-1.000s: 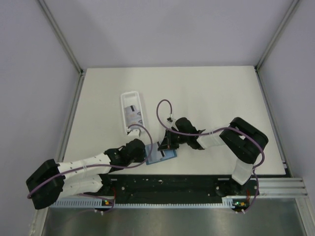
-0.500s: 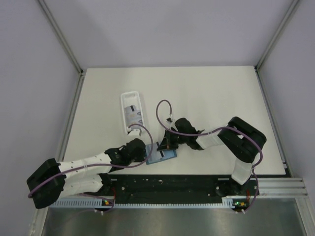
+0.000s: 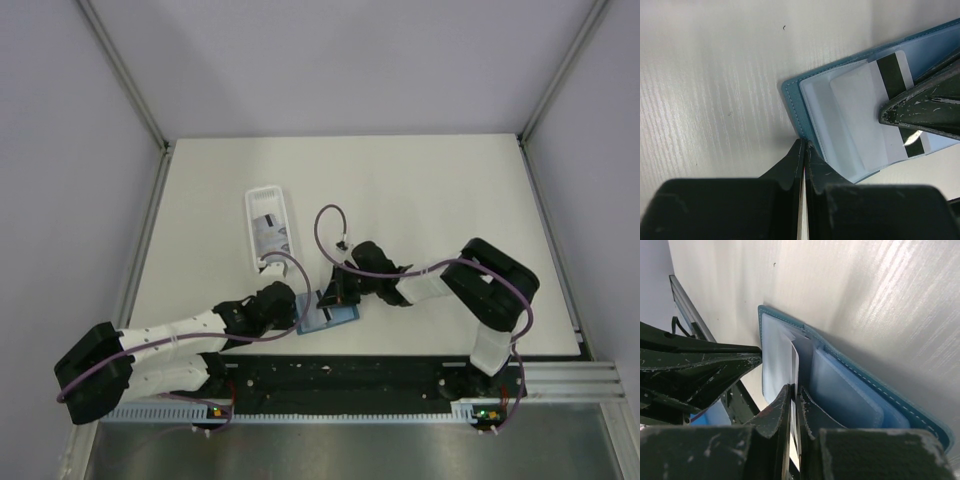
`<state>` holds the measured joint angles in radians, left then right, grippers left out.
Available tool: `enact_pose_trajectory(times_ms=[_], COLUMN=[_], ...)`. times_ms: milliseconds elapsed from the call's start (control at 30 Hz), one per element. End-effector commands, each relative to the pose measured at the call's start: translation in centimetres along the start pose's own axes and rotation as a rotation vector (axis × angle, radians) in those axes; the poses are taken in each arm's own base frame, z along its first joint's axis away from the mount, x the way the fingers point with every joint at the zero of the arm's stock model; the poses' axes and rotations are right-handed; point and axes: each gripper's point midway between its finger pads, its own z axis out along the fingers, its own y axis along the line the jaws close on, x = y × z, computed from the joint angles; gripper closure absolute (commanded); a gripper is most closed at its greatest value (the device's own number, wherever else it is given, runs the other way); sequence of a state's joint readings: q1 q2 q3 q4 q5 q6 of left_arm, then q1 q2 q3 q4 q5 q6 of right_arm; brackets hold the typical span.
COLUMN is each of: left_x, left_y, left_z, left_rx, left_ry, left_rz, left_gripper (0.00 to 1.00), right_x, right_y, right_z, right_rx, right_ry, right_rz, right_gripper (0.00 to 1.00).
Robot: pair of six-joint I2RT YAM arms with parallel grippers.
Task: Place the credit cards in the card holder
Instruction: Insert the credit card into the card holder.
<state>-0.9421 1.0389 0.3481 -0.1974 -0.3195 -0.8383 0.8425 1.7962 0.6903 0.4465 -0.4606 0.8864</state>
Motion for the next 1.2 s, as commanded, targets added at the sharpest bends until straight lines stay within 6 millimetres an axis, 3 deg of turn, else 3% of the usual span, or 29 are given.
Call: enact_pose_trajectory(times_ms=[0, 533, 1167], left_x=[-0.1, -0.1, -0.2], left_y=[-1.2, -1.1, -1.3], left_z=[0.1, 0.0, 0.1], left_rx=[0.049, 0.054, 0.056], left_ry=[0.006, -0.001, 0.001], left_rz=[-0.014, -0.011, -0.009], left_gripper=[0.97, 0.97, 0.97], right_x=[1.3, 0.2, -1.9], right_y=[-1.5, -0.3, -0.2], right_z=[0.1, -1.8, -5.3], right_rx=[0.117, 0.292, 0.424], right_ry=[0.027, 0.016, -0.074], right_rz=[-0.024, -0.124, -0.171], right_gripper=[0.92, 0.66, 0.60])
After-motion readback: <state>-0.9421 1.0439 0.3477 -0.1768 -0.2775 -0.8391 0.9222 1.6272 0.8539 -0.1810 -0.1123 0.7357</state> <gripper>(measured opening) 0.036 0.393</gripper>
